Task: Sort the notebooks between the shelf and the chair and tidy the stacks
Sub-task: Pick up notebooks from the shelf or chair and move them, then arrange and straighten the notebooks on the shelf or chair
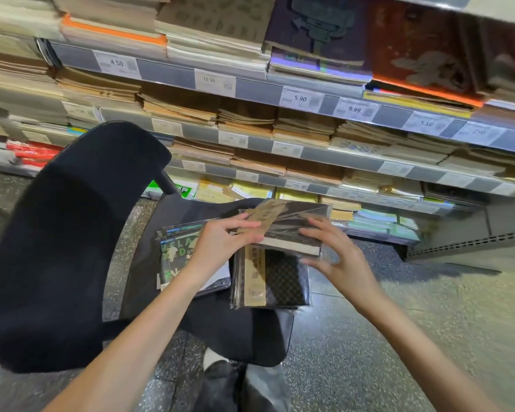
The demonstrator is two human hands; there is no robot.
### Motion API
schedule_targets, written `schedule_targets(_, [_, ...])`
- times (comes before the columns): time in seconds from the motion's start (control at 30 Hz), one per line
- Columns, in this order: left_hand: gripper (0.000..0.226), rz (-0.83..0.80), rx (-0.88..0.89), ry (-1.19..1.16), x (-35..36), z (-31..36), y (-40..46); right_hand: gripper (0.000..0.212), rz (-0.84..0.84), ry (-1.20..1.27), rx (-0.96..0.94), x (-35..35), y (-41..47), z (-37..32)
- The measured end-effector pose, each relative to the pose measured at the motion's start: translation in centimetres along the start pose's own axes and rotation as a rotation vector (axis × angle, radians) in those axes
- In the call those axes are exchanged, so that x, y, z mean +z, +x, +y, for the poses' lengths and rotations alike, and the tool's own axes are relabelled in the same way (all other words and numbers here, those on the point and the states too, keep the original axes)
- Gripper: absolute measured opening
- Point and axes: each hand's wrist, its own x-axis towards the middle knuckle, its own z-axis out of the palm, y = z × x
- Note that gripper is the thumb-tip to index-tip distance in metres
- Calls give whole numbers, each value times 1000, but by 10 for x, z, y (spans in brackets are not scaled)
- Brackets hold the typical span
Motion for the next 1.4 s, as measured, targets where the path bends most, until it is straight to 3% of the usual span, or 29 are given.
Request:
schedule_targets(0.13, [30,10,-20,42,5,1,-2,60,-103,85,95,-3,-5,-1])
schedule_targets(0.3, [33,74,-6,48,22,-2,-21,41,-27,111,83,4,-15,9])
schedule_targets(0.53, [42,69,22,7,61,-66,-65,56,-117,84,71,37,-58,58])
schedule_targets(0.73, [60,-29,-30,179,77,-109,-68,69,-207,-133,78,70,-71,98])
schedule_targets(0.9, [69,-66,8,516,76,-120,-66,69,-205,-204,106,72,-72,98])
schedule_targets(1.1, [66,-115,-8,766,71,-113,-66,67,-268,-226,135,64,-69,90])
schedule_targets(1.27, [65,-170,-104,658,67,-86,-60,51,-282,-177,218,52,-61,75])
schedule_targets(1.4, [61,-189,-64,675,61,-63,-58,50,-301,-167,283,39,-53,57])
